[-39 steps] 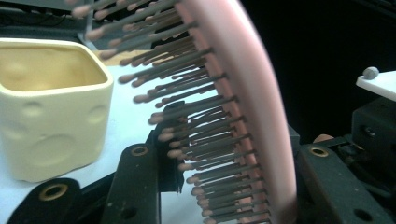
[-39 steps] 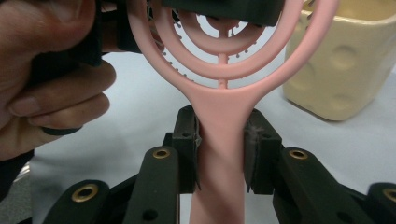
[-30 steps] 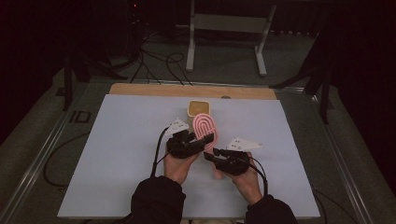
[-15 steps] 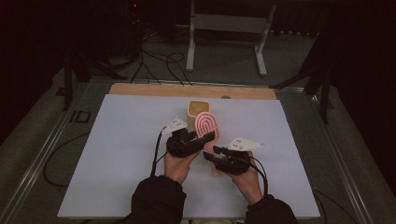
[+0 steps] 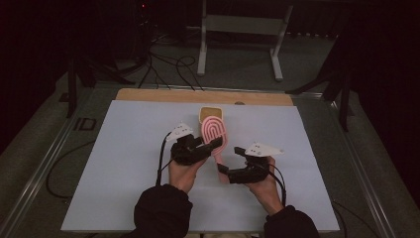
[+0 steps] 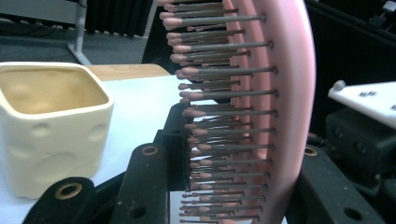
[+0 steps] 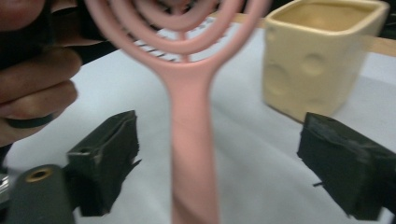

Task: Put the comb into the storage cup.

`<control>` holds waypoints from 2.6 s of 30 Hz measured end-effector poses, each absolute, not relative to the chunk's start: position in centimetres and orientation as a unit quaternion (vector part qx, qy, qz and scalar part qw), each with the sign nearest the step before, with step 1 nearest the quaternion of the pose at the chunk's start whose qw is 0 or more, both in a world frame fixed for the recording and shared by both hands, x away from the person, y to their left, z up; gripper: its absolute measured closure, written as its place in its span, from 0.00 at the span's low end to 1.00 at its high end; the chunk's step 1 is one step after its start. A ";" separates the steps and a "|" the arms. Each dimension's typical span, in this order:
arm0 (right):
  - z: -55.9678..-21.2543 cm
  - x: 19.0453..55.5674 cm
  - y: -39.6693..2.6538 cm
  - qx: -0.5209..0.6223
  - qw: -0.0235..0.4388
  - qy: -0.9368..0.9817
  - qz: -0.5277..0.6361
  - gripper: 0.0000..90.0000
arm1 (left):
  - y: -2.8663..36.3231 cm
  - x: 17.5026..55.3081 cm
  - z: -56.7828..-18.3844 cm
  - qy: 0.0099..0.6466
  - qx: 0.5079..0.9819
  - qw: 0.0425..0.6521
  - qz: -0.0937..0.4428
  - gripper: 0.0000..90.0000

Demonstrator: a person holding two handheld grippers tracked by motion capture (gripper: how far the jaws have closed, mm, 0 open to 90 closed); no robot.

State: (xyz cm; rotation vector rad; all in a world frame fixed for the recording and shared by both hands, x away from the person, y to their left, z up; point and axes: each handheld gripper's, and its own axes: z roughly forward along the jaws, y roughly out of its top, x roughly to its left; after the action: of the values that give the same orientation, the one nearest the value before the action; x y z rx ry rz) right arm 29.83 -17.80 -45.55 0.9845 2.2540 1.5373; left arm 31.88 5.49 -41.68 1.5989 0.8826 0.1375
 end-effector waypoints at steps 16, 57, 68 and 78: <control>-46.0 29.2 -24.0 0.361 0.186 0.759 0.508 0.10 | 6.7 32.2 -40.5 0.382 0.693 0.606 0.079 0.72; -49.9 25.6 -28.4 0.399 0.275 0.714 0.505 0.11 | 8.2 32.9 -38.3 0.374 0.698 0.602 0.105 0.72; -50.1 25.7 -28.4 0.401 0.271 0.715 0.505 0.11 | 8.3 33.3 -37.4 0.376 0.684 0.616 0.108 0.72; -50.1 25.7 -28.2 0.399 0.270 0.718 0.502 0.12 | 8.6 33.7 -36.9 0.377 0.687 0.610 0.117 0.72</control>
State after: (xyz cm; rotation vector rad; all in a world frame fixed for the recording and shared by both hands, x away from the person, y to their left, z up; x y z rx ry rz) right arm 25.72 -28.21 -50.14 1.0765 1.9349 1.3543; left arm 33.71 8.61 -36.89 1.5864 0.8707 0.2694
